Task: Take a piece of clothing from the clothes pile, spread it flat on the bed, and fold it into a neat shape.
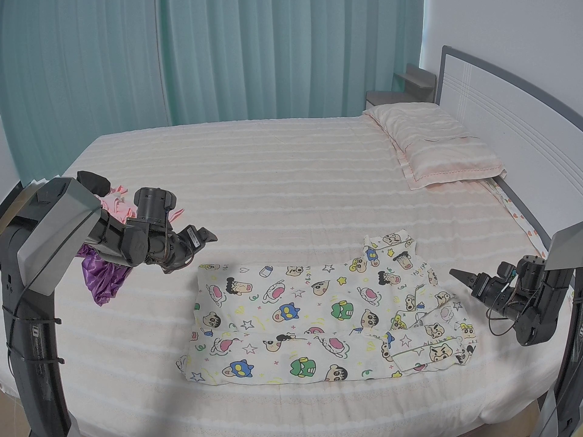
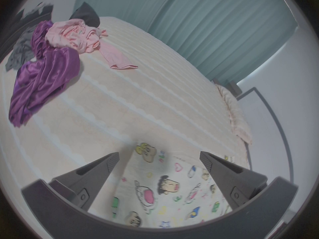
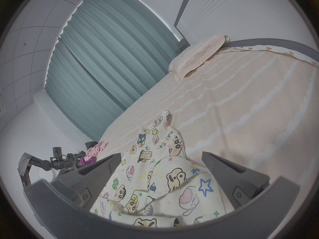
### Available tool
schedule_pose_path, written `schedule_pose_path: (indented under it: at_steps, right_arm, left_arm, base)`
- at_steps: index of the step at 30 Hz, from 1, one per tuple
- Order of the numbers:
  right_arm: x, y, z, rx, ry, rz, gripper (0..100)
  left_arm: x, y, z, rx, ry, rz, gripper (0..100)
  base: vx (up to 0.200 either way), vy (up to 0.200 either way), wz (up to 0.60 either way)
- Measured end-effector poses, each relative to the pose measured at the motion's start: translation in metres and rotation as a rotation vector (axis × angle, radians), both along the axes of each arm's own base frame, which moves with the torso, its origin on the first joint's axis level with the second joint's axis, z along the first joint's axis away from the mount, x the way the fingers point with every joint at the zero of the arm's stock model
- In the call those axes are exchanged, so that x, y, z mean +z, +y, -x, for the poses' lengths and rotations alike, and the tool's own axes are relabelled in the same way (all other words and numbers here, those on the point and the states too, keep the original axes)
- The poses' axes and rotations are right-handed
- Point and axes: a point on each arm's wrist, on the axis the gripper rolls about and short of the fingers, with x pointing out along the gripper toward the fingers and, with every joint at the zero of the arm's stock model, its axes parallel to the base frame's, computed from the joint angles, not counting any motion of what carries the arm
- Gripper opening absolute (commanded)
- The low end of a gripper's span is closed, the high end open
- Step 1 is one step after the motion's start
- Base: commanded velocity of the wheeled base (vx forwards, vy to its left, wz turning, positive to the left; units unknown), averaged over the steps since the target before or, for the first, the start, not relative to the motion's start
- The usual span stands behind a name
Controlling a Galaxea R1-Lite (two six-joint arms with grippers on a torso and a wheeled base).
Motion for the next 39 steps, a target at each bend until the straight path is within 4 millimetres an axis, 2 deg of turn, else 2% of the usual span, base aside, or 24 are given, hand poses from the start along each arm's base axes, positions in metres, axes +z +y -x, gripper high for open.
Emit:
schedule_pose_path:
  at_steps: [8, 13, 18, 23, 24, 30, 39]
  right_arm:
    - [-0.002, 0.004, 0.002, 0.004, 0.013, 0.001, 100]
    - [-0.002, 0.006, 0.004, 0.006, 0.021, 0.002, 100]
    - [-0.002, 0.007, 0.005, 0.008, 0.025, 0.002, 100]
    - [-0.002, 0.007, 0.005, 0.010, 0.026, 0.002, 100]
    - [-0.003, 0.007, 0.005, 0.011, 0.027, 0.002, 100]
    - [-0.002, 0.009, 0.007, 0.015, 0.030, 0.001, 100]
    - [0.001, 0.010, 0.005, 0.017, 0.019, 0.001, 100]
  left_arm:
    - [-0.035, 0.013, -0.007, -0.086, 0.003, -0.005, 100]
    - [-0.049, 0.009, -0.009, -0.136, -0.060, -0.024, 100]
    - [-0.065, 0.004, -0.007, -0.161, -0.043, -0.035, 100]
    - [-0.070, -0.003, -0.012, -0.171, -0.103, -0.035, 100]
    - [-0.069, -0.003, -0.013, -0.172, -0.117, -0.035, 0]
    - [-0.077, -0.008, -0.014, -0.174, -0.125, -0.038, 0]
    - [-0.083, -0.005, -0.018, -0.055, -0.127, -0.133, 0]
  base:
    - [0.000, 0.000, 0.00]
    - [0.000, 0.000, 0.00]
    - [0.000, 0.000, 0.00]
    - [0.000, 0.000, 0.00]
    - [0.000, 0.000, 0.00]
    - [0.000, 0.000, 0.00]
    - [0.000, 0.000, 0.00]
